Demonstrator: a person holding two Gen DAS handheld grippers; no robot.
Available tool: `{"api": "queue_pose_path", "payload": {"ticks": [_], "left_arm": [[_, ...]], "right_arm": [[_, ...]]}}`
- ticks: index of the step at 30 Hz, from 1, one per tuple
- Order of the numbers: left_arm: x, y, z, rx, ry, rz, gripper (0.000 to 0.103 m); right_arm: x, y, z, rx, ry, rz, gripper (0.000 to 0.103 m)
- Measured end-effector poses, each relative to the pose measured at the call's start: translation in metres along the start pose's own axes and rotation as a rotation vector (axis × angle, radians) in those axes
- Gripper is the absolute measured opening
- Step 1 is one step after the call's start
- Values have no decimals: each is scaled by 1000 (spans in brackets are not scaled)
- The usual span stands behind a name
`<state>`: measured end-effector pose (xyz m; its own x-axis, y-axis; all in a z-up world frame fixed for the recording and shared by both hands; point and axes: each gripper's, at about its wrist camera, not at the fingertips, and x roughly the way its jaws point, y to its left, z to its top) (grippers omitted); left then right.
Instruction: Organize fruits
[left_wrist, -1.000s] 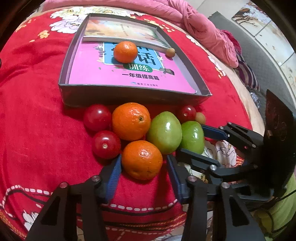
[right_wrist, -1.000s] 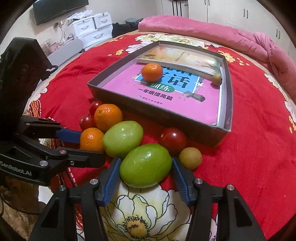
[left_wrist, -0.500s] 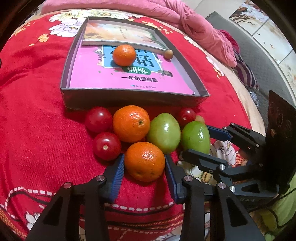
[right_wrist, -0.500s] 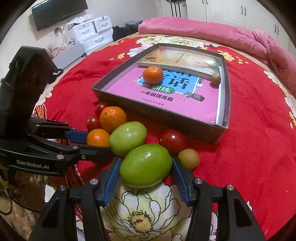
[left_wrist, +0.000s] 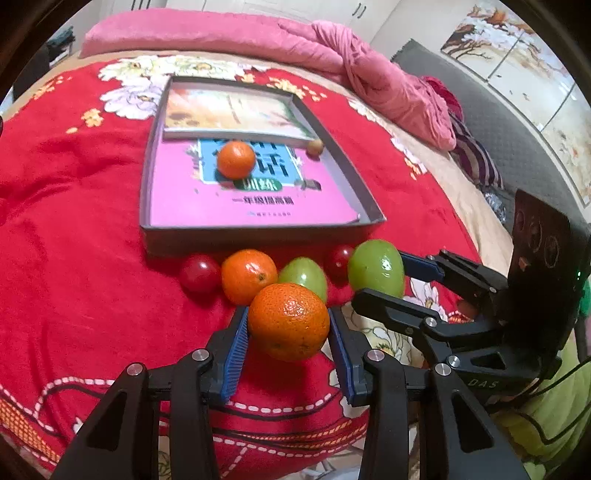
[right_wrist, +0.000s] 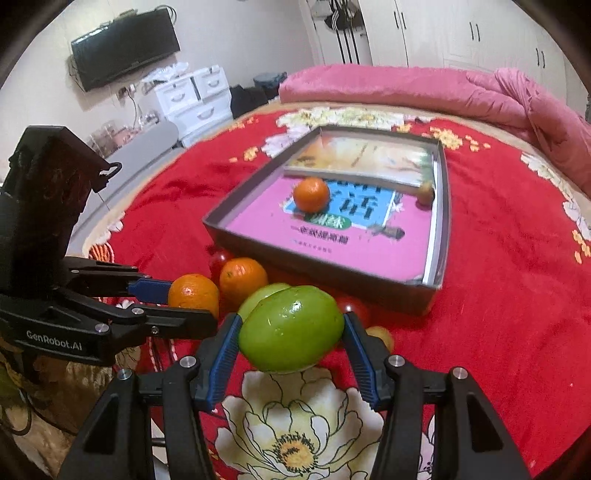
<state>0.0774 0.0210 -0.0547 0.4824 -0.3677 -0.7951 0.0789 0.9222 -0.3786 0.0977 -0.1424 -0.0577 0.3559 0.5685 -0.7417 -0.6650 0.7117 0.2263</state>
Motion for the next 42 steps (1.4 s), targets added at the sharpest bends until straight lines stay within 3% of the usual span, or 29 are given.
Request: {"api": "queue_pose_path", "payload": {"ticks": [20, 42], "left_arm": [[-33, 16, 12, -5, -133, 99, 43], [-26, 11, 41, -43, -139, 141, 43]], "right_arm": [[-23, -6, 9, 16, -114, -33, 55], [-33, -23, 23, 29, -180, -73, 55]]}}
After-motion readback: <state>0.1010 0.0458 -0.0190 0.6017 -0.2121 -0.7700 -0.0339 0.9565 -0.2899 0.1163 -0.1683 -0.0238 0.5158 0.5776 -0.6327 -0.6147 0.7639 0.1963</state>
